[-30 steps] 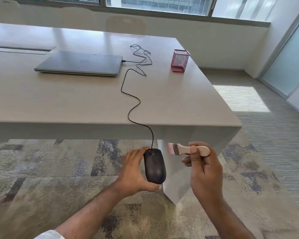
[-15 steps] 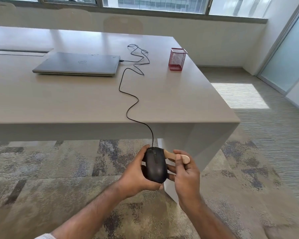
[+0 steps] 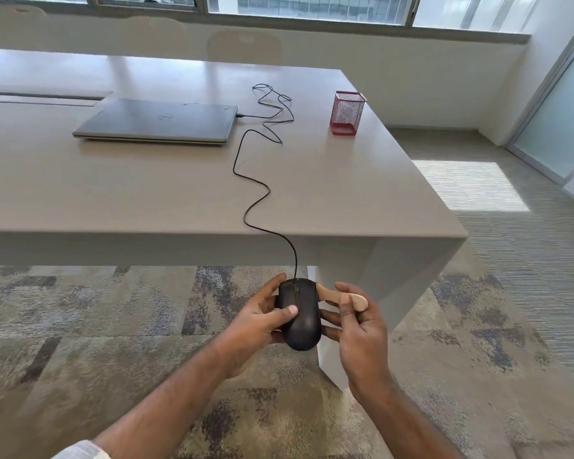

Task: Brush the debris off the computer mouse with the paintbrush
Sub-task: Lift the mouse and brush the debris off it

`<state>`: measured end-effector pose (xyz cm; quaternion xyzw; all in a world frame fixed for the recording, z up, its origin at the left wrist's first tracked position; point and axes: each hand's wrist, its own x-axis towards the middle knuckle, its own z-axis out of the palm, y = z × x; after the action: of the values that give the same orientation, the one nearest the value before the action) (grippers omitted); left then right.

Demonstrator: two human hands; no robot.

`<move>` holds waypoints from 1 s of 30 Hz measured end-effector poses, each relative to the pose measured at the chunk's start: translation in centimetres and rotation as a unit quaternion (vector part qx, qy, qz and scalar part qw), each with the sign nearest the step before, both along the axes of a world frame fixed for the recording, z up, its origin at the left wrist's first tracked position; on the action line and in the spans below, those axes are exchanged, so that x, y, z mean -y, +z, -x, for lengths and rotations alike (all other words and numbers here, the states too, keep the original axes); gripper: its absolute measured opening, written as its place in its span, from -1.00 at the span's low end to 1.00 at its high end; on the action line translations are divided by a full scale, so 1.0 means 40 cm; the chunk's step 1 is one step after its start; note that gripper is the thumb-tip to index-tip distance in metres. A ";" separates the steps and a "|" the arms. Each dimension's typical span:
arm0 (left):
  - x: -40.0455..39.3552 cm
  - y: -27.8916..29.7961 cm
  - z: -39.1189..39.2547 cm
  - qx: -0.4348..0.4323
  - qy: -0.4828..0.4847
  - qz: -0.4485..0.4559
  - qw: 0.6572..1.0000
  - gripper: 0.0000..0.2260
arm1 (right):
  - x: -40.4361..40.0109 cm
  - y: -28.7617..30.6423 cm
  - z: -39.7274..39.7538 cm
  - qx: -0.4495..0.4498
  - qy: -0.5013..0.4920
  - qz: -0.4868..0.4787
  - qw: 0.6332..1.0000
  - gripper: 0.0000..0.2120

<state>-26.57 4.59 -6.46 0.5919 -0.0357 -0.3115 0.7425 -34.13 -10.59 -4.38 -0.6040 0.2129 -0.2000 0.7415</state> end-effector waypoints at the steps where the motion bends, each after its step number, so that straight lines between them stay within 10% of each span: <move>1: 0.001 0.000 0.000 -0.005 0.003 0.003 1.000 -0.44 | 0.002 0.001 -0.001 0.001 0.001 0.001 1.000 -0.82; 30: 0.015 0.014 0.038 -0.048 0.125 -0.001 0.991 -0.46 | 0.012 -0.013 -0.001 -0.011 0.030 -0.042 0.999 -0.82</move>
<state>-28.07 4.01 -5.91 0.5766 0.0742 -0.2446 0.7760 -34.10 -11.05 -4.91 -0.5804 0.2108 -0.1622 0.7697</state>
